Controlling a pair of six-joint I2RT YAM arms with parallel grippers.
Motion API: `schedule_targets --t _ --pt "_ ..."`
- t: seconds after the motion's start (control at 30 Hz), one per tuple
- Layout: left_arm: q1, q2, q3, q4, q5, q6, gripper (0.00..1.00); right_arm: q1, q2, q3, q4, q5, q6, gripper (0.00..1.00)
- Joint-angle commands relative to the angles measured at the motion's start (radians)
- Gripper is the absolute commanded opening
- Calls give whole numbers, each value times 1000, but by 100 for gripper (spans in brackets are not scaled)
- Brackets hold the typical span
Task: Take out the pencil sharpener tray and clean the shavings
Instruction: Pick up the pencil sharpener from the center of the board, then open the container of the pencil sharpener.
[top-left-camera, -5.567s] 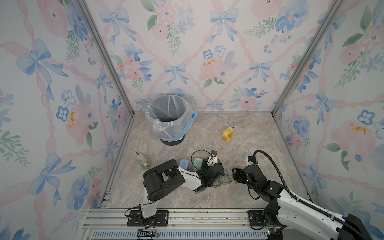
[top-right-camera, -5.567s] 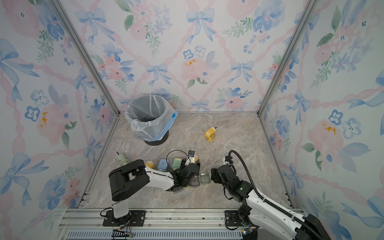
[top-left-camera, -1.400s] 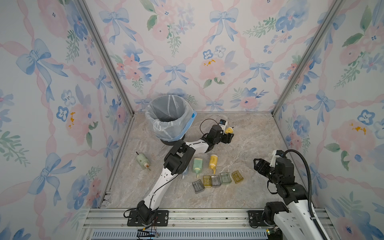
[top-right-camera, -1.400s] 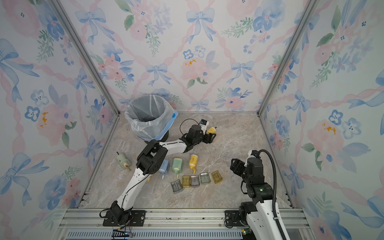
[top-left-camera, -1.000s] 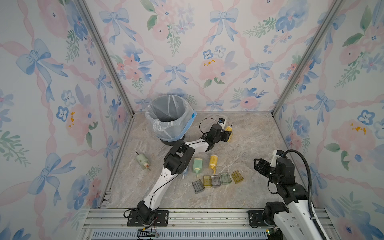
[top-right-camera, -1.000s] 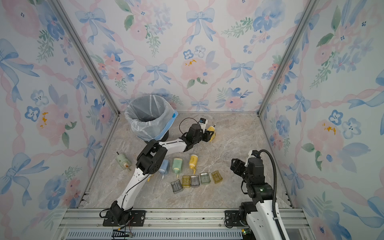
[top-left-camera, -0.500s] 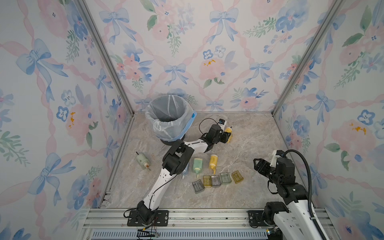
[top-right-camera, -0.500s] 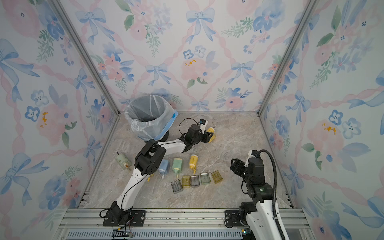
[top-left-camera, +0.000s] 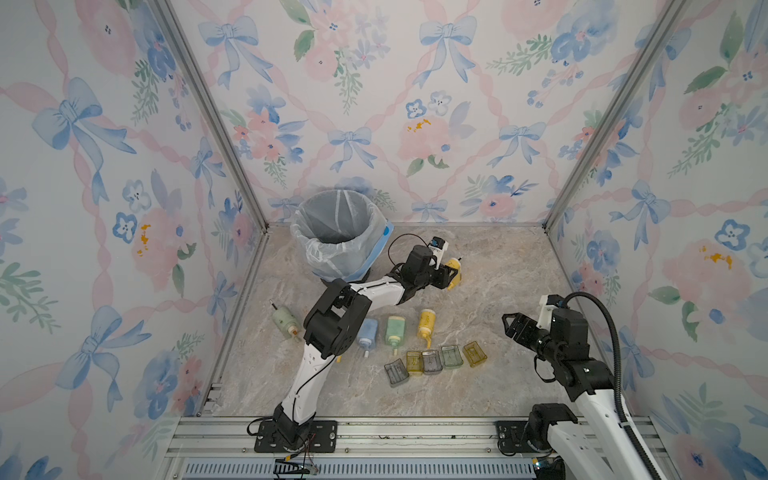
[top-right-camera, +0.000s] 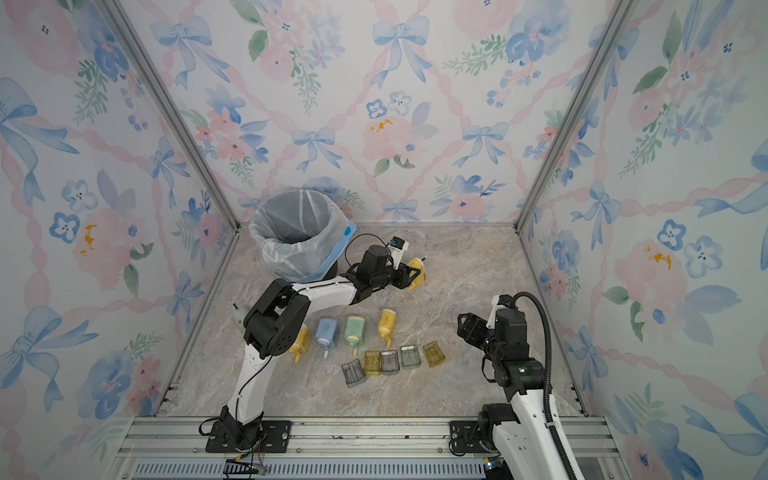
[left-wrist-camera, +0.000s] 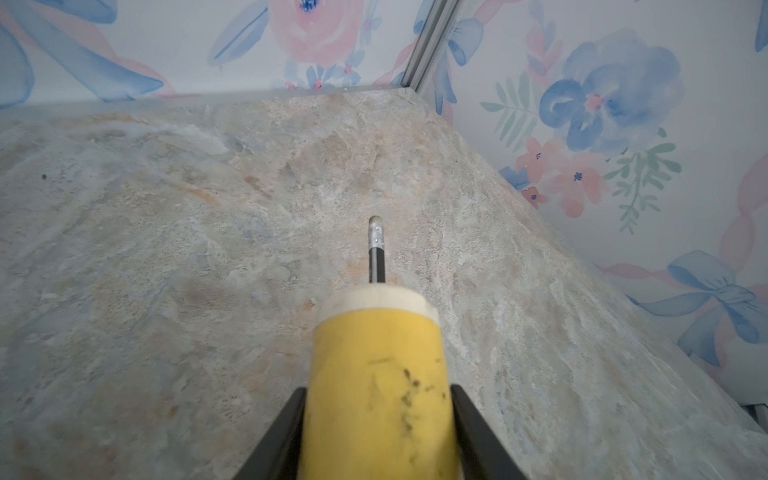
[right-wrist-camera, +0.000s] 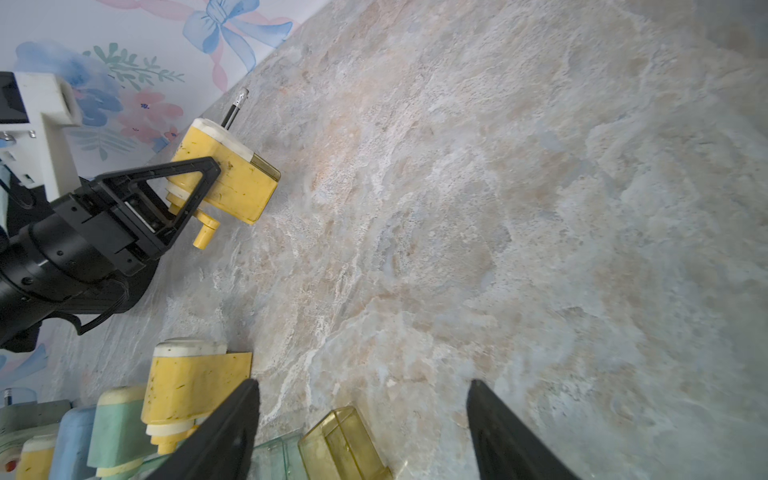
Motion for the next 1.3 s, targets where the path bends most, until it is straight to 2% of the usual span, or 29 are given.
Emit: schedule_targets --t 0.0,0.33,0.6,0.73,0.87,0.9,1.03,1.07,1.27 --pt "6 -81 -25 1 79 2 1 -8 41 39 49 -70 -27 79" --pt "33 -237 -151 -19 225 -22 0 -8 113 86 109 -180 -42 80" --pt "45 -339 -260 -42 406 -34 0 -8 145 52 253 -351 25 82" --pt "48 -391 -301 -53 440 -35 0 -8 161 55 327 -465 56 83" --pt "57 -429 -292 -168 460 4 0 -6 173 50 425 -589 92 83" --pt "63 -441 -293 -186 482 2 0 -2 165 38 460 -608 137 83" --pt "99 -506 -323 -210 559 -50 0 40 131 17 520 -637 174 81" --pt "112 -524 -333 -212 582 -64 0 60 124 19 522 -670 174 81" --pt "181 -632 -377 -220 719 -126 0 173 141 77 479 -671 132 78"
